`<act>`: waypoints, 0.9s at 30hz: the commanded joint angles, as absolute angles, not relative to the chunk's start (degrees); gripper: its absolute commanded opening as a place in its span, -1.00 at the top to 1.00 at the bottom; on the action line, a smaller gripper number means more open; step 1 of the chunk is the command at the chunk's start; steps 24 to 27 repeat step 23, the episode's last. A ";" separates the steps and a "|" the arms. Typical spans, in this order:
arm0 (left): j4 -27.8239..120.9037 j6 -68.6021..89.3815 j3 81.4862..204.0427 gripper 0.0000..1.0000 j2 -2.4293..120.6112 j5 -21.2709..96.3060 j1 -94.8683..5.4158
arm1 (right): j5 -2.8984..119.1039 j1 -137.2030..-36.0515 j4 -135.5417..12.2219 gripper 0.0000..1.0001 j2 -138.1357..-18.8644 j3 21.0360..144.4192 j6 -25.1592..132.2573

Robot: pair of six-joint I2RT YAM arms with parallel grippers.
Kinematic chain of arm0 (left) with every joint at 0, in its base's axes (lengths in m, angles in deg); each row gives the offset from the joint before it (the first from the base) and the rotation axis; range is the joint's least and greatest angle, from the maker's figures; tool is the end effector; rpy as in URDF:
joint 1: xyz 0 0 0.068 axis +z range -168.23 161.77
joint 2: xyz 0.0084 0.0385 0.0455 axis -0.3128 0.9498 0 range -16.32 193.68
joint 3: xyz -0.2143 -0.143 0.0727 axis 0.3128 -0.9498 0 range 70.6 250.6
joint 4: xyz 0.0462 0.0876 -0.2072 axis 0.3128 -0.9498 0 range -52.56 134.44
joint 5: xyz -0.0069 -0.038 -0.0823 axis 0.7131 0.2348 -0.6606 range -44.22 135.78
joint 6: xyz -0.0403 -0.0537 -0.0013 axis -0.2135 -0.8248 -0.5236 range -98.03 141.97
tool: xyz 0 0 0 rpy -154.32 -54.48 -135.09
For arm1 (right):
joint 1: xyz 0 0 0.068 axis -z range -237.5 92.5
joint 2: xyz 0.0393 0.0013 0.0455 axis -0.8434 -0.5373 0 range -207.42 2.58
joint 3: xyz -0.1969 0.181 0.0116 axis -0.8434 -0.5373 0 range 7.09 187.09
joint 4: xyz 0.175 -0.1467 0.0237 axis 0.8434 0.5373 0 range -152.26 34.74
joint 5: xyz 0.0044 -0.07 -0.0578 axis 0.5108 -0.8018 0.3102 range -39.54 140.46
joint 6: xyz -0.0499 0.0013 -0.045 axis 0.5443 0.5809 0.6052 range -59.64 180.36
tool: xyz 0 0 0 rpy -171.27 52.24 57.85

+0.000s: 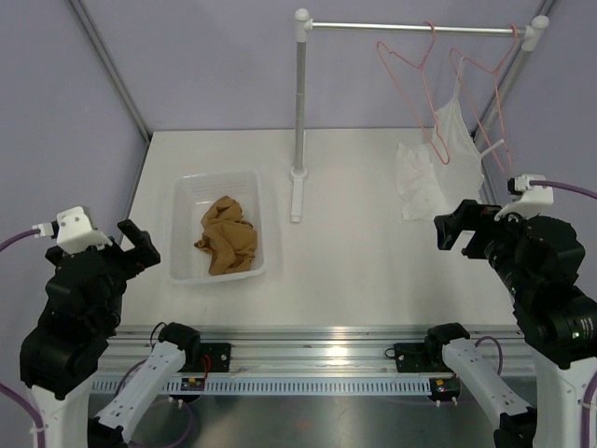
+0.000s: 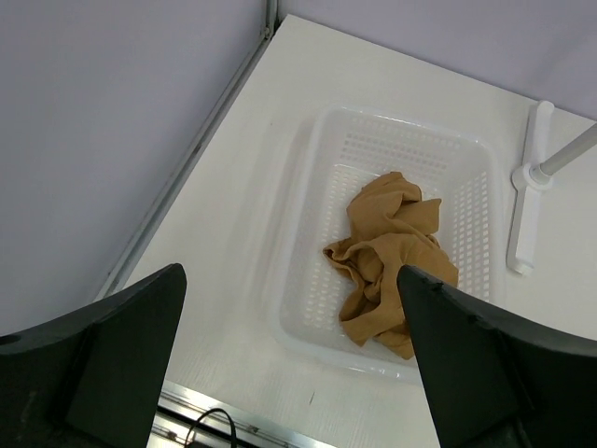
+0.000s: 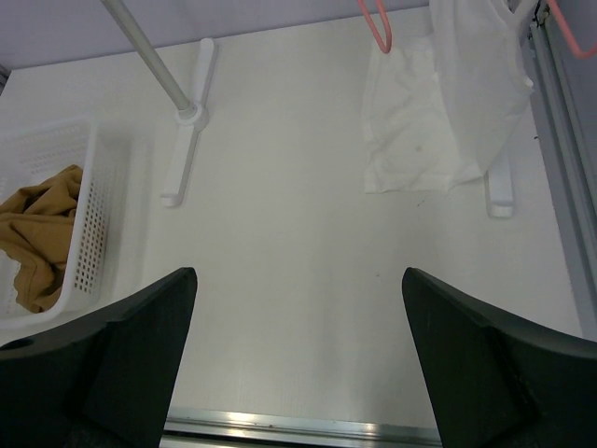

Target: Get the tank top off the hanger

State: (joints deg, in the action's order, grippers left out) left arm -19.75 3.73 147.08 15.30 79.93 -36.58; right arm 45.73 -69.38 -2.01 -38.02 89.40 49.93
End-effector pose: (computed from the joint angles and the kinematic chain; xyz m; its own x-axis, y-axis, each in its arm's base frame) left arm 0.0269 0.0227 0.4012 -0.2223 -0.1991 -0.9544 -0.3285 0.9370 -0.1190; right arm 0.0614 0.0083 0.4262 -0.3294 0.1152 -0.9372 -0.0701 0.9868 0.1459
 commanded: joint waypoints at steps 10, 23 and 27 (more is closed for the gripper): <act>-16.48 7.47 140.12 -0.98 1.36 73.90 -36.60 | 46.60 -70.60 -7.06 -0.99 -28.97 82.42 52.19; -15.59 7.47 139.33 -0.98 3.98 73.47 -36.77 | 45.01 -70.60 -6.44 -0.99 -31.26 81.19 51.13; -15.59 7.47 139.33 -0.98 3.98 73.47 -36.77 | 45.01 -70.60 -6.44 -0.99 -31.26 81.19 51.13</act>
